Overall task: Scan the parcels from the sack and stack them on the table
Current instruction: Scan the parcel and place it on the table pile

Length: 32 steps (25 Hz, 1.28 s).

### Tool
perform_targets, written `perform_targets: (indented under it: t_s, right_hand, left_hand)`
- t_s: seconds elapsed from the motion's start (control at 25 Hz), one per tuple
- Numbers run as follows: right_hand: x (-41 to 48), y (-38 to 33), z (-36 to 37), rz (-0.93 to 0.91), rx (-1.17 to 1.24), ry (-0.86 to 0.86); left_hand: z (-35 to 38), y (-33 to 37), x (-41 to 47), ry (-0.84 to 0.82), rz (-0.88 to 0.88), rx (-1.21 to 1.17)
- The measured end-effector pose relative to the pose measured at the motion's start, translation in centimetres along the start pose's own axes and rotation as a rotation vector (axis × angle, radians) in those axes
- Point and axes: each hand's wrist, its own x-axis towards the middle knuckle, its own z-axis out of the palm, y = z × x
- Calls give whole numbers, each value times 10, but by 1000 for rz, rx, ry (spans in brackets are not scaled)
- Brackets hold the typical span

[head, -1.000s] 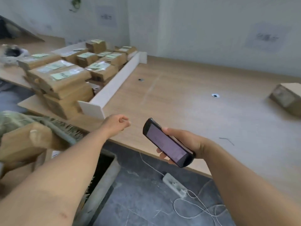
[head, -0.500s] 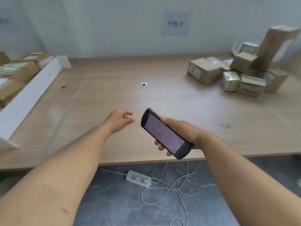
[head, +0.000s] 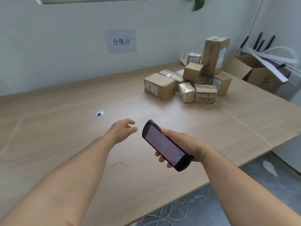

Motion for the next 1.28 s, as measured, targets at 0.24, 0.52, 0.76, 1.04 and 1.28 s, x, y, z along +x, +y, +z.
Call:
perform_targets:
  t_s: [0.24,0.52,0.76,1.04,1.28]
  right_hand:
    - [29,-28,-55,-15,80,113]
    - [76,-43,-154,31,115,113]
    - [143,-72,-258,50,126,29]
    - [208,-87,-350,94,147,-23]
    - [229,-77,-374,131,162,-33]
  left_hand:
    - [4,41,95,-56,75,17]
    - [51,83,194,-57,49,78]
    - [70,125,303,29,23,306]
    - [103,157,418,74,43,550]
    - [119,140,448,-43,-12,740]
